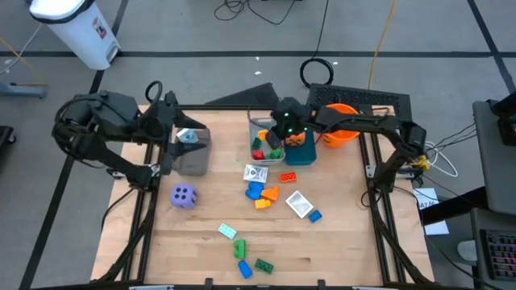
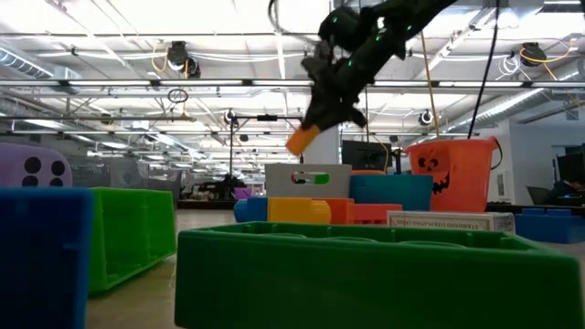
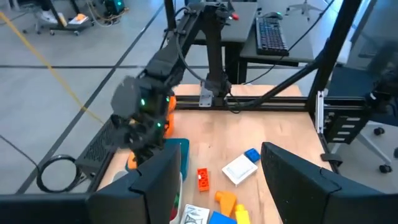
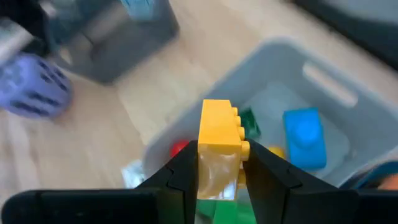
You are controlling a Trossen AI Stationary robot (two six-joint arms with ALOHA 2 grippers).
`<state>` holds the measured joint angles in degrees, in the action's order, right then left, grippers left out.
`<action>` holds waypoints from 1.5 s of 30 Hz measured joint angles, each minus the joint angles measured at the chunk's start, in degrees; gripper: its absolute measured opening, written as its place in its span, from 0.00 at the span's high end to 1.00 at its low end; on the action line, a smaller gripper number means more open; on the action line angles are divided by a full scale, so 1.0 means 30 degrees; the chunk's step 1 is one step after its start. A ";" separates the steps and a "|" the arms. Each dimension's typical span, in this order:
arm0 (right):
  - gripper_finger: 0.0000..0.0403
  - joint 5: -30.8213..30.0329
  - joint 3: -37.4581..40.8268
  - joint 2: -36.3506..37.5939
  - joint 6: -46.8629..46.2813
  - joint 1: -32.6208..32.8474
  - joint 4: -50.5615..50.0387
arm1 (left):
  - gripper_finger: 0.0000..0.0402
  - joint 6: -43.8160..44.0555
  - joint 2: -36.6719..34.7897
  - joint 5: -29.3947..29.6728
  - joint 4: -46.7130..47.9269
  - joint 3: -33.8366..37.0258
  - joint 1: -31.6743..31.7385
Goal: Pick & Place Toys
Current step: Put the yellow game piece into the gray bin, then put the blue game piece into the gray bin
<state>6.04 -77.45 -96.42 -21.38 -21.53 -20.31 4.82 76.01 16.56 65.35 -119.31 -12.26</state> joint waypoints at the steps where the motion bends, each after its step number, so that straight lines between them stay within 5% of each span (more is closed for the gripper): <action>1: 0.76 0.0000 0.0004 -0.0365 0.0010 0.0054 -0.0121 | 0.42 0.0115 0.0000 0.0000 0.0122 0.0000 0.0071; 9: 0.76 -0.0066 0.0015 -0.2694 0.0363 0.0339 -0.0365 | 0.42 0.1266 0.0015 -0.0007 0.0877 0.0090 0.0469; 20: 0.57 0.0020 0.0015 -0.2663 0.0376 0.0033 0.0069 | 0.42 0.1122 0.0015 -0.0005 0.0877 0.0102 0.0477; 30: 0.48 0.2997 0.0027 -0.0627 -0.2208 -0.0827 0.2736 | 0.42 0.0948 0.0184 -0.0007 0.0650 0.0108 0.0469; 45: 0.48 0.3004 0.0022 0.1941 -0.3989 0.0987 0.6066 | 0.42 0.0955 0.0182 -0.0044 0.0280 0.0117 0.0418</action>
<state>15.06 -77.38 -90.59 -33.35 -18.57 -2.11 7.68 76.55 16.43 66.19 -118.96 -11.00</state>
